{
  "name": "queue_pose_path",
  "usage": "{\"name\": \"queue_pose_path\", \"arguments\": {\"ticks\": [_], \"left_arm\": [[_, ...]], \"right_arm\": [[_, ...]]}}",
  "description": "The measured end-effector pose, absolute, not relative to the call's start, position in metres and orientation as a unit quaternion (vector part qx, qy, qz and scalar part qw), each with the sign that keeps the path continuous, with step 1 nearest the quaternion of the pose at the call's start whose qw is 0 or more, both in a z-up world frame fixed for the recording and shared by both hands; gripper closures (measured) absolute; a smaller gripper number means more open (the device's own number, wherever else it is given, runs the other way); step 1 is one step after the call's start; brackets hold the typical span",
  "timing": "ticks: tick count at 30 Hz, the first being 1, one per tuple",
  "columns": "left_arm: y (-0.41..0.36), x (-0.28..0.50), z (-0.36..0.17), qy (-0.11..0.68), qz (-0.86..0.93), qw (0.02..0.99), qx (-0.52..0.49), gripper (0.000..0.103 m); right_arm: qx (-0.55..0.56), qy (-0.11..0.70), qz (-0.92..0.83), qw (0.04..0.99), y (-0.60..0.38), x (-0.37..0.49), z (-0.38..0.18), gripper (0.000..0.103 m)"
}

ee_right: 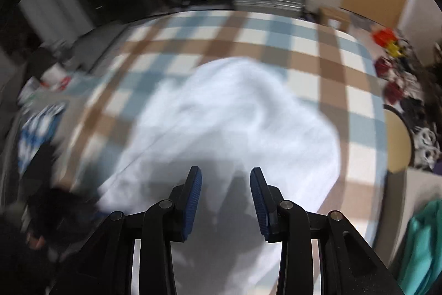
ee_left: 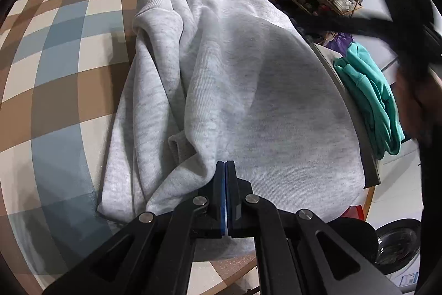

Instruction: Fold large clothes

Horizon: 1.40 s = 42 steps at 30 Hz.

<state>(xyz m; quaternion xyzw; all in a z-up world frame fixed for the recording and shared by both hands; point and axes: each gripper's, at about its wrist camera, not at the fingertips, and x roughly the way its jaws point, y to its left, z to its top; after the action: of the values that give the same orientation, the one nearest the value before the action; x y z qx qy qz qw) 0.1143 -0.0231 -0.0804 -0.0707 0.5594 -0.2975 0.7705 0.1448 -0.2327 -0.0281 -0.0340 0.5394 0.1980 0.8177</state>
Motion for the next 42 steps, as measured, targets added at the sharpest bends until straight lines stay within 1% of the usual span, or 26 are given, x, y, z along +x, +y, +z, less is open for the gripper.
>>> {"name": "queue_pose_path", "arguments": {"ticks": [2, 4, 6, 8, 10, 14, 15, 17, 20, 22, 23, 24, 26, 29, 31, 36, 37, 40, 42], "left_arm": [[-0.02, 0.115, -0.082, 0.562, -0.295, 0.768, -0.081, 0.103], [-0.019, 0.116, -0.084, 0.564, -0.295, 0.767, -0.086, 0.103], [-0.017, 0.116, -0.086, 0.566, -0.294, 0.764, -0.091, 0.103], [-0.012, 0.114, -0.089, 0.572, -0.297, 0.758, -0.101, 0.103], [-0.006, 0.111, -0.087, 0.572, -0.291, 0.76, -0.101, 0.103], [-0.013, 0.109, -0.085, 0.574, -0.279, 0.765, -0.086, 0.103], [-0.018, 0.112, -0.085, 0.574, -0.278, 0.766, -0.084, 0.103], [-0.019, 0.114, -0.086, 0.574, -0.284, 0.763, -0.091, 0.103], [-0.013, 0.114, -0.088, 0.575, -0.291, 0.756, -0.112, 0.103], [-0.009, 0.112, -0.088, 0.575, -0.291, 0.756, -0.114, 0.103], [-0.01, 0.112, -0.087, 0.575, -0.29, 0.757, -0.112, 0.103], [-0.01, 0.111, -0.087, 0.575, -0.289, 0.757, -0.11, 0.103], [-0.008, 0.11, -0.087, 0.576, -0.289, 0.757, -0.111, 0.103], [-0.004, 0.109, -0.088, 0.576, -0.289, 0.756, -0.112, 0.103], [-0.006, 0.109, -0.087, 0.574, -0.287, 0.76, -0.106, 0.103], [-0.005, 0.11, -0.088, 0.578, -0.288, 0.756, -0.111, 0.103], [-0.005, 0.11, -0.088, 0.579, -0.288, 0.754, -0.114, 0.103], [-0.006, 0.11, -0.087, 0.58, -0.288, 0.754, -0.111, 0.103], [-0.008, 0.11, -0.086, 0.579, -0.289, 0.755, -0.105, 0.103]], "right_arm": [[-0.033, 0.551, 0.228, 0.802, -0.222, 0.106, -0.028, 0.067], [-0.018, 0.567, 0.252, 0.784, -0.209, 0.088, -0.039, 0.068], [-0.013, 0.597, 0.238, 0.766, -0.205, 0.075, -0.07, 0.067], [-0.006, 0.595, 0.225, 0.771, -0.202, 0.071, -0.09, 0.068], [0.013, 0.588, 0.22, 0.778, -0.202, 0.076, -0.096, 0.072], [0.035, 0.585, 0.205, 0.784, -0.197, 0.095, -0.105, 0.074], [0.042, 0.581, 0.199, 0.788, -0.197, 0.096, -0.105, 0.076], [0.045, 0.577, 0.199, 0.791, -0.198, 0.095, -0.101, 0.076], [0.04, 0.584, 0.2, 0.786, -0.208, 0.098, -0.081, 0.08], [0.046, 0.562, 0.181, 0.805, -0.219, 0.103, -0.061, 0.075], [0.046, 0.546, 0.172, 0.819, -0.223, 0.111, -0.049, 0.075], [0.047, 0.546, 0.172, 0.819, -0.223, 0.124, -0.044, 0.075], [0.052, 0.564, 0.173, 0.806, -0.217, 0.145, -0.049, 0.075], [0.008, 0.603, 0.147, 0.784, -0.201, 0.184, -0.085, 0.075], [-0.02, 0.618, 0.136, 0.774, -0.195, 0.191, -0.109, 0.075], [-0.026, 0.648, 0.122, 0.752, -0.188, 0.206, -0.1, 0.075], [-0.034, 0.647, 0.132, 0.75, -0.186, 0.21, -0.092, 0.076], [-0.01, 0.584, 0.155, 0.797, -0.198, 0.219, -0.052, 0.076], [0.002, 0.577, 0.153, 0.803, -0.198, 0.235, -0.049, 0.075]]}}
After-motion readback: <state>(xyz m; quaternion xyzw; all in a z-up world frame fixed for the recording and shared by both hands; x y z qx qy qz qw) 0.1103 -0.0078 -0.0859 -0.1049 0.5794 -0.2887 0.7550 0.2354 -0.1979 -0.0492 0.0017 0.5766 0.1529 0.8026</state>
